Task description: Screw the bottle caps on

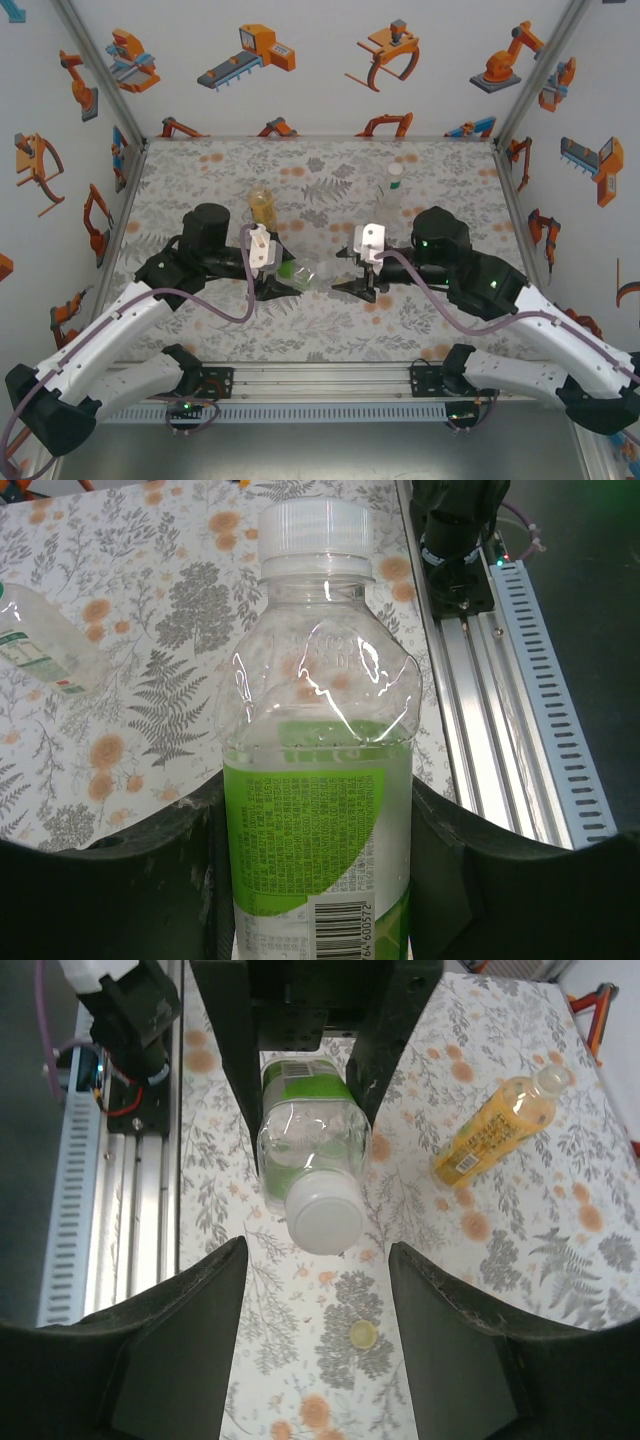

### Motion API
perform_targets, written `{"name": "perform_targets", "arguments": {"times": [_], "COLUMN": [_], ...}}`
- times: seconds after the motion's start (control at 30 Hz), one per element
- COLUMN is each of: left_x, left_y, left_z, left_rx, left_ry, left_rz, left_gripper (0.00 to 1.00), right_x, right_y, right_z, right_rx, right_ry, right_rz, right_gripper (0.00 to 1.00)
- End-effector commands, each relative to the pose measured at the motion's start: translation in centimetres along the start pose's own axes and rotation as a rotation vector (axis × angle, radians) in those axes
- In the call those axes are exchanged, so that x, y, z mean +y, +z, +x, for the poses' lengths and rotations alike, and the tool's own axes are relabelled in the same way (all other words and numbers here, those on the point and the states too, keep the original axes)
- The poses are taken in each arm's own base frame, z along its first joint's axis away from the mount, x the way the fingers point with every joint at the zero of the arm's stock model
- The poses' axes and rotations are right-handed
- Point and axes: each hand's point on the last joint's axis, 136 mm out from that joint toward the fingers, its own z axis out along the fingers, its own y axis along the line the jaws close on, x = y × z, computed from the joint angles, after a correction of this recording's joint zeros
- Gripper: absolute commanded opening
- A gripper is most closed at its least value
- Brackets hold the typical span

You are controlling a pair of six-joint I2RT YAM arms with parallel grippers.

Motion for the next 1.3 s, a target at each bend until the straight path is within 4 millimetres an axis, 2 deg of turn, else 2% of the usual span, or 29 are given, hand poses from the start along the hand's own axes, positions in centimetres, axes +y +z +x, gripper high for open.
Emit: {"name": "perform_targets", "arguments": {"times": [0.0,0.33,0.9,1.03,1.27], "left_x": [-0.7,-0.8,-0.9,-0.9,-0.7], "left_y": [-0.3,-0.3,-0.4,-0.4,-0.6], "left_z": [-1.6,-1.7,-1.9,-1.9,-1.9], "left_rx": [-0.043,-0.047,-0.051,-0.051,-0.045], "left_ry": [0.031,0.034,0.039,0.04,0.051], "left_rz": [0.043,0.046,0.046,0.047,0.024], "left_gripper": [0.0,0.0,0.0,0.0,0.0], "right_x": [0.3,0.3,0.2,0.3,0.0], "right_y": [0.1,0.9,1.2,1.2,1.2], "right_z": [-1.3,-1.4,-1.6,-1.6,-1.5], "right_rx": [-0.029,-0.045,-0.058,-0.064,-0.06], "right_ry": [-0.121,-0.124,-0.112,-0.104,-0.034], "right_rz": [-0.043,-0.064,-0.066,-0.068,-0.051], "right_gripper": [0.55,0.45,0.42,0.35,0.17]}}
